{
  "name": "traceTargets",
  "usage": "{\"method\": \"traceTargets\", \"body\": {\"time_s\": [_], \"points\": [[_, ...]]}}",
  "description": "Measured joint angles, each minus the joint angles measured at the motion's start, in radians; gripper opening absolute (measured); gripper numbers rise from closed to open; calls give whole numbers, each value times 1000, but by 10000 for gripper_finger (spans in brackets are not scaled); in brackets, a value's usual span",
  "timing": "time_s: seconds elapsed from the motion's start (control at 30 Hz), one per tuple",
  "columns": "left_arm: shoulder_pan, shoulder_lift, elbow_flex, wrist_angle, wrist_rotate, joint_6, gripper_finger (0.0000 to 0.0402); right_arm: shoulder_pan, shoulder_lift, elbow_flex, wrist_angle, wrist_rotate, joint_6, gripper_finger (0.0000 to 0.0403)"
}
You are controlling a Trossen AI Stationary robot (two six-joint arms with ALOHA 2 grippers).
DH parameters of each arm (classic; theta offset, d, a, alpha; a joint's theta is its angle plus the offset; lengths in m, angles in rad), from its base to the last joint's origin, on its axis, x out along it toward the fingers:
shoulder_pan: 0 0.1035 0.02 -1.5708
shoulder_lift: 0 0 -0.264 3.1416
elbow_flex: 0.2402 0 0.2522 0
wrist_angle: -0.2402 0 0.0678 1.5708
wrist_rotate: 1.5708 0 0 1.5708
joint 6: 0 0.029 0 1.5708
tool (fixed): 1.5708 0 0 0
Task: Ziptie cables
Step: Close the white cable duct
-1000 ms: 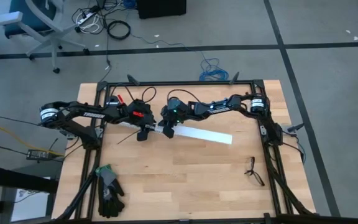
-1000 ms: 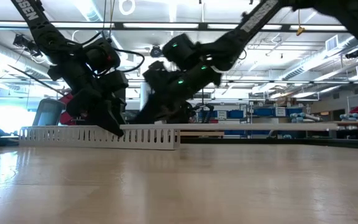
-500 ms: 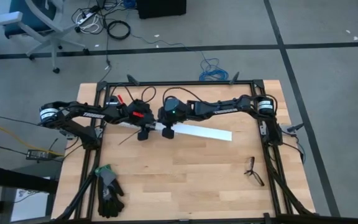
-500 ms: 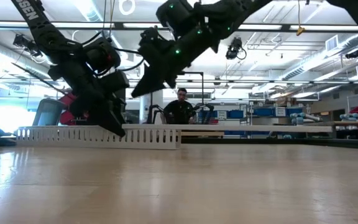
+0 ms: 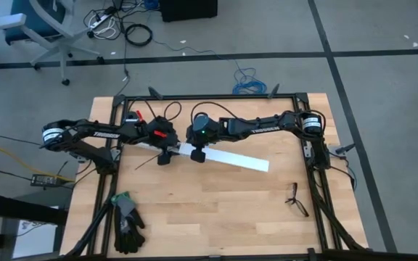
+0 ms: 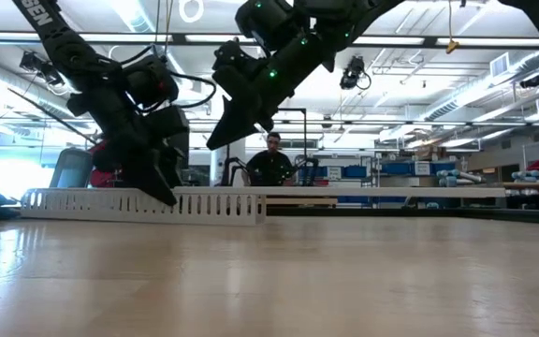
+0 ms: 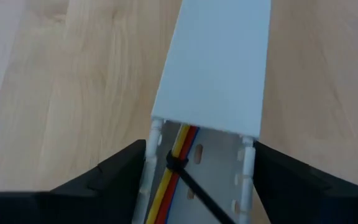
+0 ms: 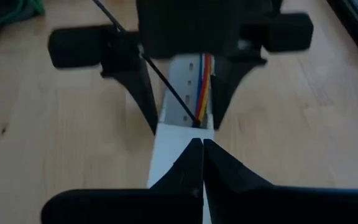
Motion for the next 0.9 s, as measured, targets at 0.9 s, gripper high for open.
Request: {"method": "traceTargets", "body": {"time_s": [0.9], "points": [[43,-109,-72,-23,4,10,264,-17,132,2,76,-147,112,0]]}}
